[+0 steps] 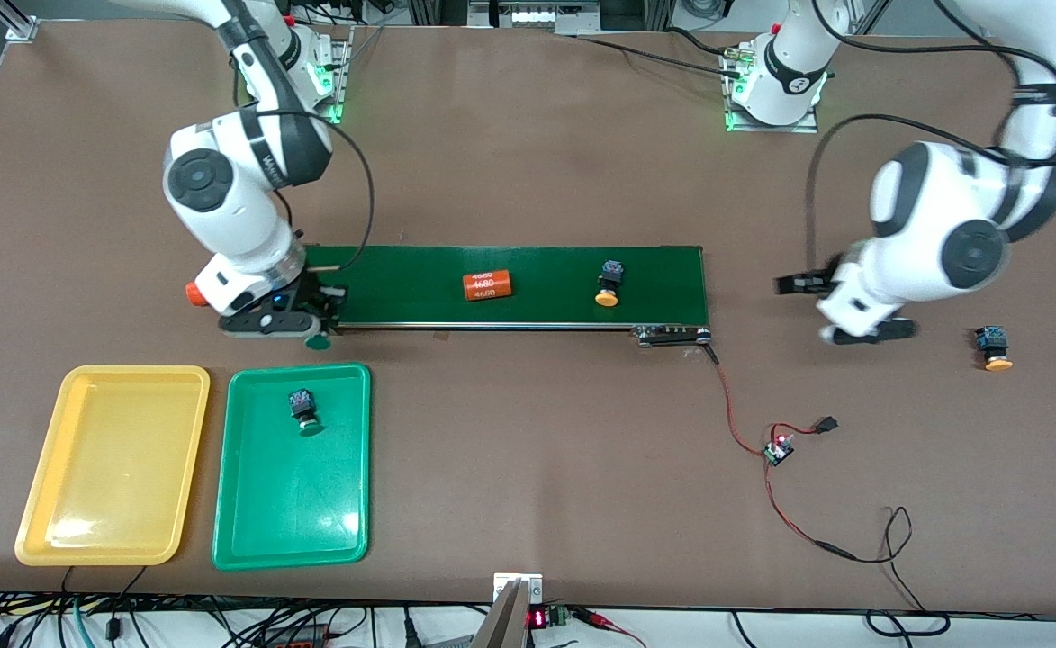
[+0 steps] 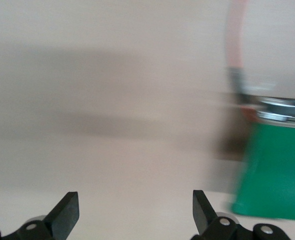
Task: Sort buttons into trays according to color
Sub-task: 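Drop the green button into the green tray while the left gripper reaches the last button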
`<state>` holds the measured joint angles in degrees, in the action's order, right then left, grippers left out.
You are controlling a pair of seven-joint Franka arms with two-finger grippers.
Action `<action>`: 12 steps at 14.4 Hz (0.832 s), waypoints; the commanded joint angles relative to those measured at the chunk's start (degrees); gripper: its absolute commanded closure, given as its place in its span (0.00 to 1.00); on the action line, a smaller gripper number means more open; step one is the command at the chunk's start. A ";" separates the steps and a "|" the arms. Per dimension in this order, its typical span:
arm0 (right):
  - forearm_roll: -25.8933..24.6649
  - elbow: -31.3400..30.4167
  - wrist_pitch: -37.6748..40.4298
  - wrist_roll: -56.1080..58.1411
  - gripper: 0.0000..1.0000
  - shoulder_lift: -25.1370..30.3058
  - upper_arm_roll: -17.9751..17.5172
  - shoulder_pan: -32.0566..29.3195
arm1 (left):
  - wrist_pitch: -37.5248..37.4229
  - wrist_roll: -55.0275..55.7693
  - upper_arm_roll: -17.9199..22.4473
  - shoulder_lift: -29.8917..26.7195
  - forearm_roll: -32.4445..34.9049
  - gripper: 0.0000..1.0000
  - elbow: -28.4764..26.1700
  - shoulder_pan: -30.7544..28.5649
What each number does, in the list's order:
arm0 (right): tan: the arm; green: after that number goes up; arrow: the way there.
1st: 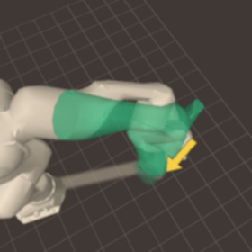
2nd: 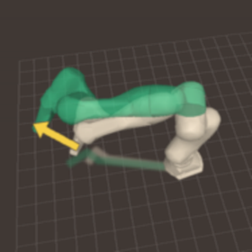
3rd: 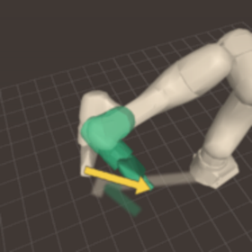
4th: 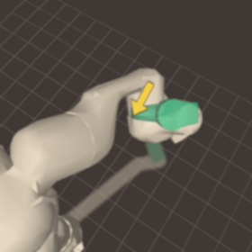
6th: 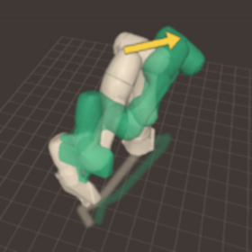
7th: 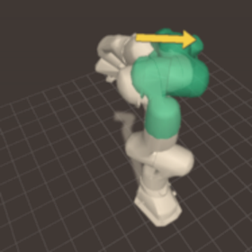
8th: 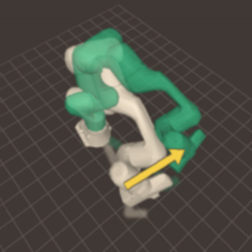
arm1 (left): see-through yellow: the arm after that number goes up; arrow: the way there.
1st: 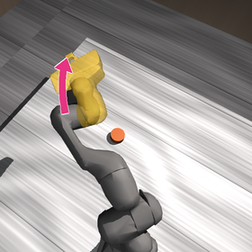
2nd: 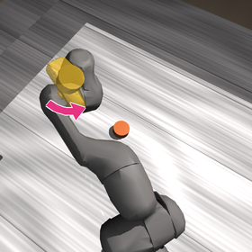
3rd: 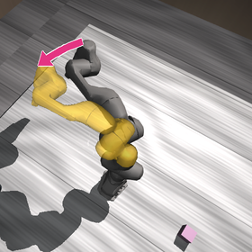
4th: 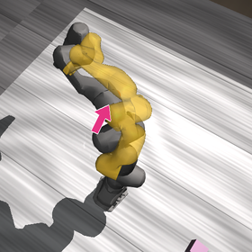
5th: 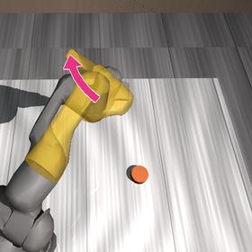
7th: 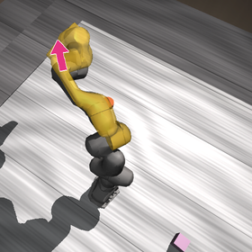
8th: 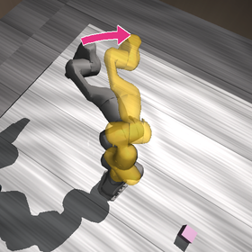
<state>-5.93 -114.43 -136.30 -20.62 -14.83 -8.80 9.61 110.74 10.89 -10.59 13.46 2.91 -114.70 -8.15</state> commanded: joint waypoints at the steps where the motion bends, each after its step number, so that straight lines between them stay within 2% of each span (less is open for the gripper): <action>1: -0.75 9.46 0.86 3.39 0.95 -8.17 1.50 -0.47 | 1.05 -3.25 5.66 1.04 7.87 0.00 0.17 0.68; 3: -1.71 14.12 0.42 3.13 0.94 -13.44 1.59 -0.47 | 5.09 -3.68 10.04 2.70 12.63 0.00 0.18 0.07; 5: -3.55 17.91 0.25 2.78 0.94 -17.41 1.94 -0.47 | 8.86 -8.83 12.60 4.99 12.39 0.00 0.35 -2.47; 9: -4.00 21.00 -5.36 3.04 0.93 -23.13 3.26 -0.47 | 15.47 -21.93 13.67 9.90 11.86 0.00 3.06 -8.53; 12: -4.09 21.18 -9.42 2.95 0.93 -25.51 3.96 -0.12 | 22.13 -32.48 13.76 15.27 5.55 0.00 6.50 -13.28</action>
<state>-9.20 -94.93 -144.21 -17.82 -38.64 -5.14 9.13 130.19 -14.55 3.39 24.56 12.21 -112.20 -19.06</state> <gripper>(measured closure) 0.590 0.000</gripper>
